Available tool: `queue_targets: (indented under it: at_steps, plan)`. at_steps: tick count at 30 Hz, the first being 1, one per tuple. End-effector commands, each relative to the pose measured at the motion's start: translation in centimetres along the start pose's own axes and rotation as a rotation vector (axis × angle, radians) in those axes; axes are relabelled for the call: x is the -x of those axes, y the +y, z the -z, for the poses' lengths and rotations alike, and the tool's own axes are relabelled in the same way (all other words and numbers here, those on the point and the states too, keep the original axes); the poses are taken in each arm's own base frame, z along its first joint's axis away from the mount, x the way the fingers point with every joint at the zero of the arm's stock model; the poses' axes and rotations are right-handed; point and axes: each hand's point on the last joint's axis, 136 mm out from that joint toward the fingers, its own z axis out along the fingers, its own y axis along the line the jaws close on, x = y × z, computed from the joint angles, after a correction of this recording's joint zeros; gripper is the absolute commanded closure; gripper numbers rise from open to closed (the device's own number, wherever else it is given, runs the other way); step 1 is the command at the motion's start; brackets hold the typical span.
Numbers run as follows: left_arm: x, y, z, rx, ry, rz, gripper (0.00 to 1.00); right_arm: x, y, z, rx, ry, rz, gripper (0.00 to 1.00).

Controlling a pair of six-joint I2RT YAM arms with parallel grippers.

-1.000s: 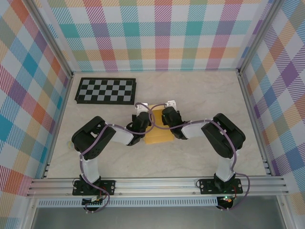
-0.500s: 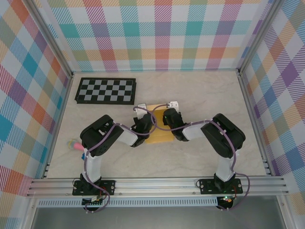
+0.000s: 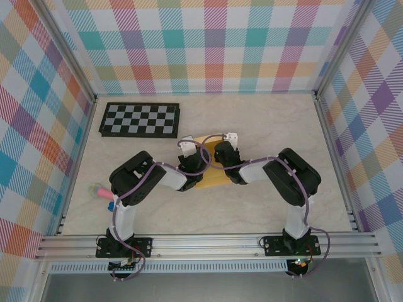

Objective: Fold the paper box

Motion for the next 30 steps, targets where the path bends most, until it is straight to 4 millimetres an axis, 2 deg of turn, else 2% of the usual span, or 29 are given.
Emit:
queue_targets:
  at_steps: [1,2,6,10,14,17,20,22,23,27,30]
  plan:
    - [-2.4,1.6,0.1,0.058,0.041,-0.024,0.92,-2.9,0.2,0.3,0.047,0.080,0.027,0.73]
    - [-2.4,1.7,0.0,0.061,0.041,-0.024,0.92,-2.7,0.5,0.5,0.071,0.075,0.024,0.69]
    - [-2.3,2.0,-0.1,0.066,0.044,-0.035,0.92,-1.2,1.6,2.1,0.185,0.056,0.055,0.67]
    - [-2.3,1.9,-0.2,0.065,0.052,-0.058,0.93,-0.5,1.7,4.4,0.295,0.038,0.049,0.64]
    - [-2.1,1.9,-0.1,0.064,0.045,-0.085,0.94,-1.2,1.1,7.4,0.393,0.055,0.096,0.62]
    - [-2.0,2.0,-0.1,0.060,0.040,-0.103,0.94,-1.3,-0.1,9.4,0.417,0.082,0.088,0.60]
    - [-1.9,1.8,-0.1,0.052,0.039,-0.124,0.95,0.4,-1.0,11.5,0.427,0.078,0.078,0.50]
    - [-1.8,1.6,-0.1,0.044,0.041,-0.141,0.95,2.3,-2.7,12.4,0.376,0.110,0.032,0.40]
    - [-1.9,1.5,-0.2,0.037,0.045,-0.152,0.95,2.9,-3.4,12.6,0.364,0.132,0.005,0.38]
    - [-2.2,0.5,0.0,-0.023,0.073,-0.190,0.96,6.2,-5.1,12.6,0.393,0.275,-0.200,0.36]
    - [-2.1,0.1,0.3,-0.056,0.078,-0.201,0.96,7.8,-4.3,11.9,0.459,0.480,-0.358,0.35]
